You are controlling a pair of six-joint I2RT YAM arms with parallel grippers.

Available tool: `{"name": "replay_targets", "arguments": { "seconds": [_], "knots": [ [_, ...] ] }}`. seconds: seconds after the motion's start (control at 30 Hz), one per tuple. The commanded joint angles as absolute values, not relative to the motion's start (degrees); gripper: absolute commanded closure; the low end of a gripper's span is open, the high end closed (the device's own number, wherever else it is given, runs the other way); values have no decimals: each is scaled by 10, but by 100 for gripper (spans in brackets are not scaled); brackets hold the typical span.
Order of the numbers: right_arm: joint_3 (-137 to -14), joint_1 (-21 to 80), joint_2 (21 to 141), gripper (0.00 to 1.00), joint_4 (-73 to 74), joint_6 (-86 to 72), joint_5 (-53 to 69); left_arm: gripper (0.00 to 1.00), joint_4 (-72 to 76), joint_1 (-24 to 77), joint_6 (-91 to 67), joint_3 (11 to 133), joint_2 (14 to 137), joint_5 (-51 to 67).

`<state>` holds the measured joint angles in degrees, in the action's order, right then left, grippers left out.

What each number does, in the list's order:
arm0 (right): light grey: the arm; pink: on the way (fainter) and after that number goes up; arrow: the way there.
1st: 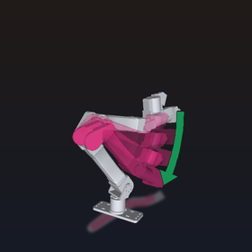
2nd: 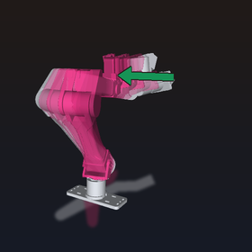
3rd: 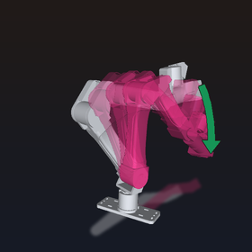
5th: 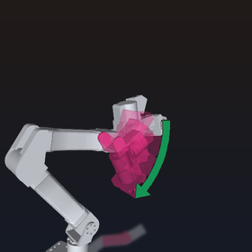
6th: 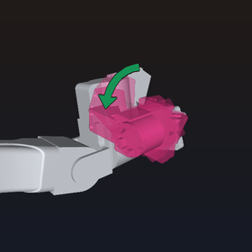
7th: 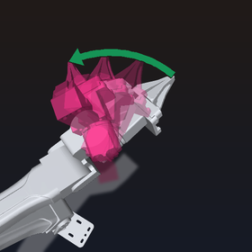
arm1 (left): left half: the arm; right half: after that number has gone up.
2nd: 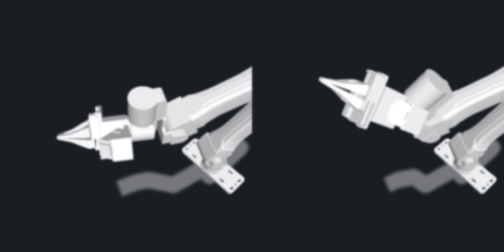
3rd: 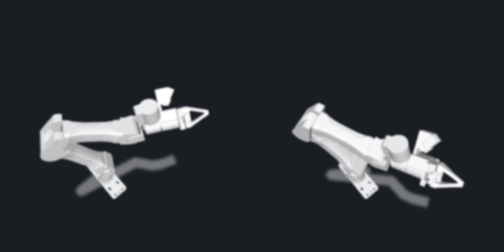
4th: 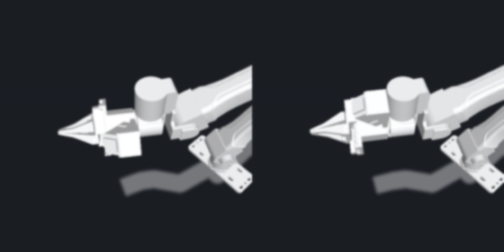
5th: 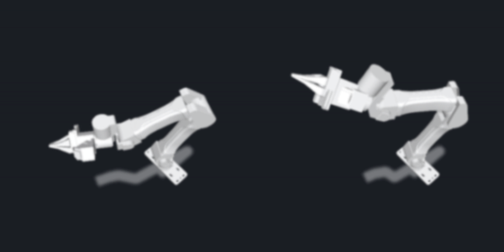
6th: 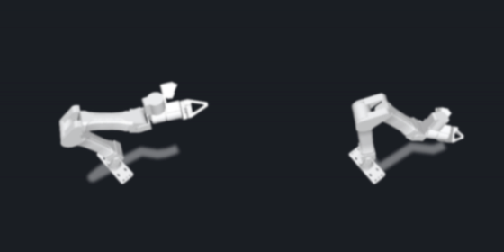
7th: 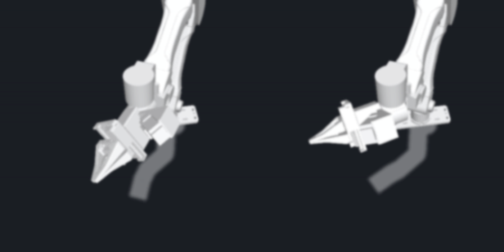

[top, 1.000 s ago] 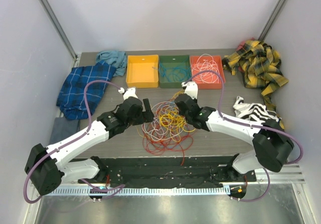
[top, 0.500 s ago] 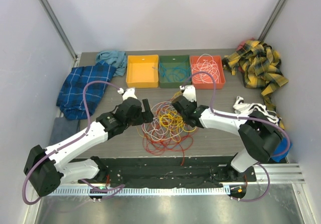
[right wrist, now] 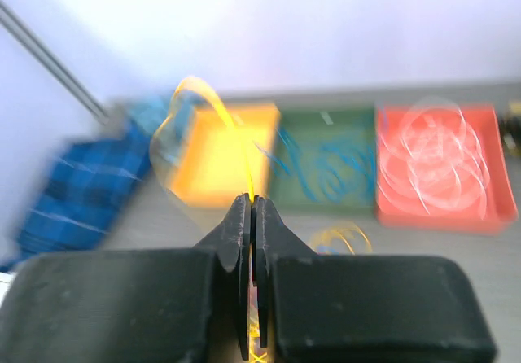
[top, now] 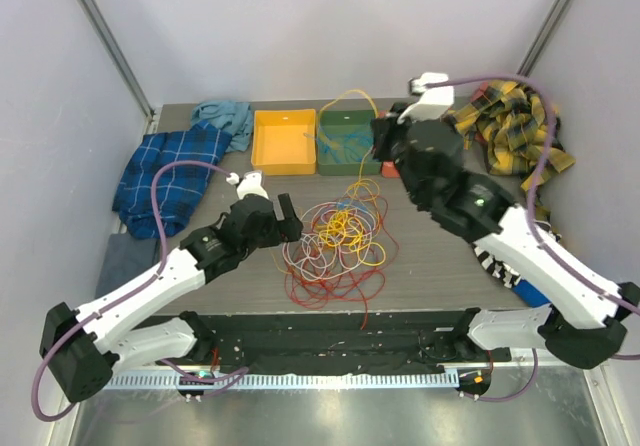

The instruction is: Untangle the cables

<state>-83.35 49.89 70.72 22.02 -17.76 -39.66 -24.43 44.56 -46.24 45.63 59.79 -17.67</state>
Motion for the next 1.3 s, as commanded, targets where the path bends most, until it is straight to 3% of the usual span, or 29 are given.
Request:
{"name": "replay_targets", "arguments": {
  "seconds": [0.0,0.23,0.47,0.87,1.0,1.2,1.27],
  "knots": [
    [-931,498,700,99,276,-163,-343,10,-207,444,-432,478,559,-209],
    [-1006,500,711,99,297,-185,-287,4,-43,443,-416,407,497,-196],
    [-1007,500,714,99,304,-200,-271,0,317,448,-360,280,474,-120],
    [-1022,500,724,99,316,-198,-264,0,333,505,-136,267,542,-28],
    [-1020,500,729,99,308,-205,-252,0,338,505,-110,277,590,-49],
    [-1034,499,732,99,309,-212,-229,5,333,505,-97,332,681,-70],
    [-1034,500,727,99,309,-217,-225,10,333,504,-88,361,722,-67]
  ]
}}
